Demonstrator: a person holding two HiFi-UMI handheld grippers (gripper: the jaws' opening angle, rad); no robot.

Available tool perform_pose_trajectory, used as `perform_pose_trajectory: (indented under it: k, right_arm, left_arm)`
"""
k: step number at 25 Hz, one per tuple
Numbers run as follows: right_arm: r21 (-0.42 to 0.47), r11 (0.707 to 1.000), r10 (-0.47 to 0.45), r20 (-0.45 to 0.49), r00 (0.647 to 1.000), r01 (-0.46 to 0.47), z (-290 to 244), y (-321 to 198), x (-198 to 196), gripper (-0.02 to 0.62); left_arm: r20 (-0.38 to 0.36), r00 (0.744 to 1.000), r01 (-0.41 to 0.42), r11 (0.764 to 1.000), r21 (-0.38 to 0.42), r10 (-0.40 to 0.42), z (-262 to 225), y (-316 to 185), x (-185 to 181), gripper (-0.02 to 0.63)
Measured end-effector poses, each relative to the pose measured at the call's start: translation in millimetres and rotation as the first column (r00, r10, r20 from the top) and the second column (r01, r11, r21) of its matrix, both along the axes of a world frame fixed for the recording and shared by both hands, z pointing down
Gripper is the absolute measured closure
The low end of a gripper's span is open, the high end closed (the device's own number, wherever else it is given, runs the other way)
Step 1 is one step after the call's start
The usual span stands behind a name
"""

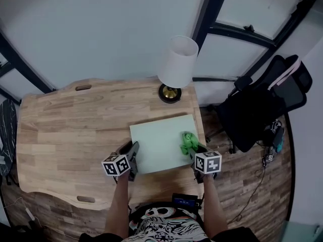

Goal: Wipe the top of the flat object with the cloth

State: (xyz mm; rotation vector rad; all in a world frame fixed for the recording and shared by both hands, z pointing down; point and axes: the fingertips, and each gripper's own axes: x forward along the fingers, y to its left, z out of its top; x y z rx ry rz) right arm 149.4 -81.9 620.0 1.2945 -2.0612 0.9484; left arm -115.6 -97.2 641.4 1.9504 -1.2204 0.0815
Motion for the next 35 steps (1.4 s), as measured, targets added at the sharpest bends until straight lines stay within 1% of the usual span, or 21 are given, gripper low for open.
perform_pose_trajectory:
  k: [16, 29, 35]
  right_arm:
    - [0.015, 1.0, -0.006, -0.028, 1.0, 0.007, -4, -33, -2, 0.48]
    - [0.034, 0.999, -0.008, -0.049, 0.999, 0.009, -5, -49, -3, 0.48]
    - [0.017, 1.0, -0.01, -0.048, 0.999, 0.011, -2, -51, -3, 0.48]
  left_arm:
    - [-0.017, 1.0, -0.007, 1.0, -0.002, 0.007, -1, 1, 1, 0.459]
    - [-0.029, 0.999, -0.015, 1.0, -0.001, 0.015, -3, 2, 3, 0.459]
    - [-0.025, 1.0, -0.018, 1.0, -0.003, 0.018, -3, 2, 3, 0.459]
